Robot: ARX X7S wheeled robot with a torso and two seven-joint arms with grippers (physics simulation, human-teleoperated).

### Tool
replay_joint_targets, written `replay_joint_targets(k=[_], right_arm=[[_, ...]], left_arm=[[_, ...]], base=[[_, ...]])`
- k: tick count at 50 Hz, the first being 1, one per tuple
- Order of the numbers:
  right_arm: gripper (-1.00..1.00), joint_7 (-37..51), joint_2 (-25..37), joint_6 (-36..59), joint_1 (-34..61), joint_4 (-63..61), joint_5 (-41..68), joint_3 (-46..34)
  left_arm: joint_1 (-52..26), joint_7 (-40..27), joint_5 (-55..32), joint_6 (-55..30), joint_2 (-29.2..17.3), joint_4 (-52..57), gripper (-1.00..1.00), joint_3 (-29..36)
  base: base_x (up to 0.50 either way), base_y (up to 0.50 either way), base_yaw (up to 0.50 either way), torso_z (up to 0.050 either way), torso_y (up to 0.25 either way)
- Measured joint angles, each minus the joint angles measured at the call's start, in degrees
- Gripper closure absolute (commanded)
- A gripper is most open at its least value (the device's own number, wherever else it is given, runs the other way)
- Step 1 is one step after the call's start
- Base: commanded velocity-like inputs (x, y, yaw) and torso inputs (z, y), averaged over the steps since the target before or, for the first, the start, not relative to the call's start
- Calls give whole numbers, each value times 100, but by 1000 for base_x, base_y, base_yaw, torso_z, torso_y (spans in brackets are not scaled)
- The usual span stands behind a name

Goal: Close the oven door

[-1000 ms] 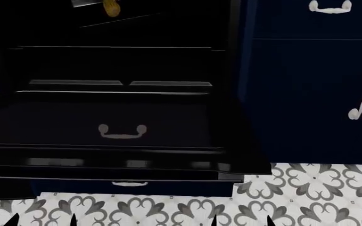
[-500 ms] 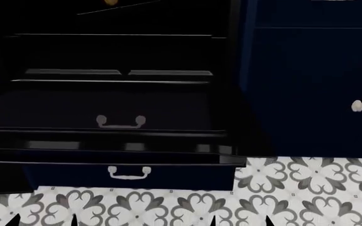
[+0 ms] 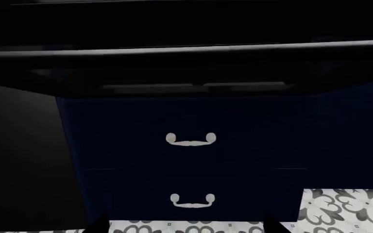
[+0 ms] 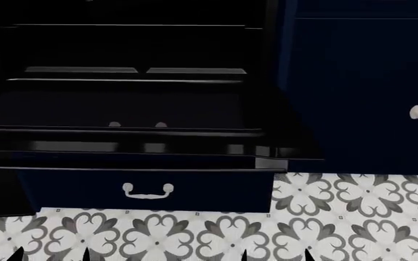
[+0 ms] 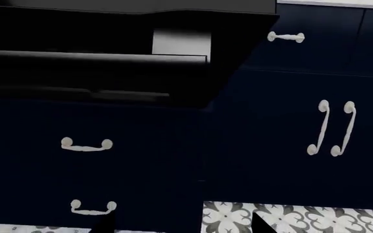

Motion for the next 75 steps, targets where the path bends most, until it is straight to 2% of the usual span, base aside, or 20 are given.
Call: replay_joint_targets(k=[75], right_arm=[[-100, 250, 190, -118, 51, 64, 106, -268]], left_arm=[[-60, -220, -228, 78, -188, -88, -100, 245]], base=[[0, 0, 0, -50, 0]])
